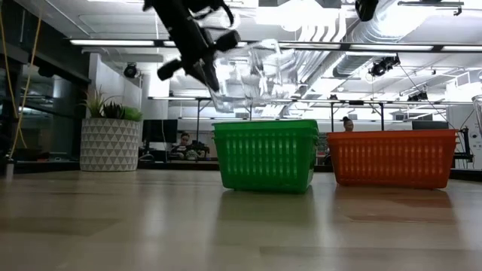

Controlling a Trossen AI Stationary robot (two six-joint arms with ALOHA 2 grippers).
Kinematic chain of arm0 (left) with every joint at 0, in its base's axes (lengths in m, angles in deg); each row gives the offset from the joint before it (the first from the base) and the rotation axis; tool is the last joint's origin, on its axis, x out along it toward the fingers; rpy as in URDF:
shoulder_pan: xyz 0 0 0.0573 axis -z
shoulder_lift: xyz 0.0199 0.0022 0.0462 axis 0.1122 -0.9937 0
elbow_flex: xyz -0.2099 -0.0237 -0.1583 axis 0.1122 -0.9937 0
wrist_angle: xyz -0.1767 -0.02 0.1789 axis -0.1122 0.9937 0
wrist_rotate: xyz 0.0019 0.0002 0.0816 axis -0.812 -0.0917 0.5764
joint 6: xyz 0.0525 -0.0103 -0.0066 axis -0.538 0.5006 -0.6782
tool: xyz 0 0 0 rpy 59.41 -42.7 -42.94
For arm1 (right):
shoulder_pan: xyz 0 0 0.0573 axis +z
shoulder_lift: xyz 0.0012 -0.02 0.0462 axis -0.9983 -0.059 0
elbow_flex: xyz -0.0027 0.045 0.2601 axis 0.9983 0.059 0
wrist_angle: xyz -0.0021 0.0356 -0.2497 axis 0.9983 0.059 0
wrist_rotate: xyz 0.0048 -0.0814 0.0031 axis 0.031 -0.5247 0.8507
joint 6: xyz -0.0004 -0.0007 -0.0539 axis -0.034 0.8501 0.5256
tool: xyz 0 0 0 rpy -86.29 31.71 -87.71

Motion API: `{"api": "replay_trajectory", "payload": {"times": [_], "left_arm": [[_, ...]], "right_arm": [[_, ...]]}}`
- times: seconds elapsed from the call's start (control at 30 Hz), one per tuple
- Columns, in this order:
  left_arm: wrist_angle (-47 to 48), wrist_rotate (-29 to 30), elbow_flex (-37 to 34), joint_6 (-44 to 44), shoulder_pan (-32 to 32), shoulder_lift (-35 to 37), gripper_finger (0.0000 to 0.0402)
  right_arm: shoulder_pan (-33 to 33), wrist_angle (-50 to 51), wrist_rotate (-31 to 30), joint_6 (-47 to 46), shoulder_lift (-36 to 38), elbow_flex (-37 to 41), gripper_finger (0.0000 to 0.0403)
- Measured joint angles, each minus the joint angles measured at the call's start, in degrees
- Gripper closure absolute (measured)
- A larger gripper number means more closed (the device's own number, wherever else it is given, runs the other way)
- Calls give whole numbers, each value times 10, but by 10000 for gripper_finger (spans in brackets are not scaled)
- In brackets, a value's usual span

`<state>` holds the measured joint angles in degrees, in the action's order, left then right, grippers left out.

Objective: Stack baskets by color
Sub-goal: Stack the top left transparent bin on the top right transparent bin

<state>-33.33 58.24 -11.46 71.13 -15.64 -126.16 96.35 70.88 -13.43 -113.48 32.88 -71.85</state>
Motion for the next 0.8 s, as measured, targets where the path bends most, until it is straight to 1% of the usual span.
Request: {"api": "replay_trajectory", "payload": {"times": [0.17, 0.37, 0.63, 0.8], "left_arm": [[3, -19, 1, 48, 2, -41, 402], [7, -14, 1, 61, 8, -51, 402], [84, -12, 1, 47, 8, -51, 401], [104, -11, 1, 24, 17, -50, 401]], "right_arm": [[0, 0, -3, 8, 0, 0, 181], [0, 1, -4, 11, 0, 0, 181], [0, 3, -5, 23, 0, 0, 181], [0, 4, -7, 26, 0, 0, 181]]}}
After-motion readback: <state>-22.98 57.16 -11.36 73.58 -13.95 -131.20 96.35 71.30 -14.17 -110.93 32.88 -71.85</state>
